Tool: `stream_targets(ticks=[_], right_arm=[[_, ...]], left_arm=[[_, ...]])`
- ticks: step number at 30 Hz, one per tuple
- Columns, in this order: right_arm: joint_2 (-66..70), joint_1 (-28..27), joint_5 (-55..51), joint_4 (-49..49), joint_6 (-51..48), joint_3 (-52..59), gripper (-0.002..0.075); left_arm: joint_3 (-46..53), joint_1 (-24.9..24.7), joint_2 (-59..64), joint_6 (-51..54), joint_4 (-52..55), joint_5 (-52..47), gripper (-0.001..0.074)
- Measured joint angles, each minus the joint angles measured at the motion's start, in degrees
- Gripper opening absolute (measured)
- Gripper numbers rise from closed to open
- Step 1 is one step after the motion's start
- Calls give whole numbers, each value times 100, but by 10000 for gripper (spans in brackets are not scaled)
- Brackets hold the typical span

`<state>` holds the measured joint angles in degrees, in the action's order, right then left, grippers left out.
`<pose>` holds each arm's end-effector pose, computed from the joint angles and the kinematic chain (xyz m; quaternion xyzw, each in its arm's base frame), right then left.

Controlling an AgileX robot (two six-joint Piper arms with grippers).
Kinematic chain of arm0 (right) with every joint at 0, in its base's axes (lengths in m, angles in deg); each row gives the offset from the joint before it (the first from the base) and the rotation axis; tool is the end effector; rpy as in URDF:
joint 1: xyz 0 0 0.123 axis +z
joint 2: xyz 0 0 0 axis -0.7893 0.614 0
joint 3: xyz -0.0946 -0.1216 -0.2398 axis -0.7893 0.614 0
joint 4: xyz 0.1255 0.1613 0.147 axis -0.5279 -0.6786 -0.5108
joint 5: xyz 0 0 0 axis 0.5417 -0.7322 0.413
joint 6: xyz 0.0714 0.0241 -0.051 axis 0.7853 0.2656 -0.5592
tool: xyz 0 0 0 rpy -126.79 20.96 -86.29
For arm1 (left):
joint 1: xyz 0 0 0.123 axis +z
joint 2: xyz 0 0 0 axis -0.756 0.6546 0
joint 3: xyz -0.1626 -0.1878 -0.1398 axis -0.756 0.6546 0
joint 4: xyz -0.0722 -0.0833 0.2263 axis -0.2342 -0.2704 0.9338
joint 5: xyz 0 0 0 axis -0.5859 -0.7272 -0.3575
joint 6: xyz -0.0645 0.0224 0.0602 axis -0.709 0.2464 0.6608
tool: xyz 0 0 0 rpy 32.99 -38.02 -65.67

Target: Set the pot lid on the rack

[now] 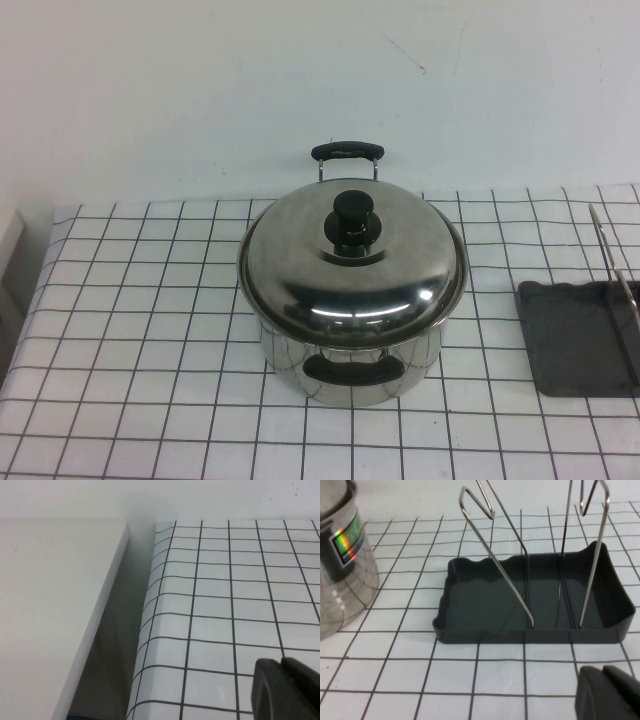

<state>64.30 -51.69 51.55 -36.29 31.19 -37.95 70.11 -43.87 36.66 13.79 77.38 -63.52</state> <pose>0.0528 0.0046 0.1738 0.0091 0.7980 0.0403 0.6012 0.0539 -0.0006 0.1762 -0.0365 0.7912 -0.0111 0.6104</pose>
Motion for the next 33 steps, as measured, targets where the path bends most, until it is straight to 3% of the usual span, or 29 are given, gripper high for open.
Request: stream_targets(ticks=[27,30,33], right_arm=[[0,0,0,0,-13,0,-3],[0,0,0,0,-13,0,-3],[0,0,0,0,-13,0,-3]], left_arm=[[0,0,0,0,135,0,-3],[12,0,0,-377,-451,147,-3],[28,0,0,-1306,-1963,826,-3]])
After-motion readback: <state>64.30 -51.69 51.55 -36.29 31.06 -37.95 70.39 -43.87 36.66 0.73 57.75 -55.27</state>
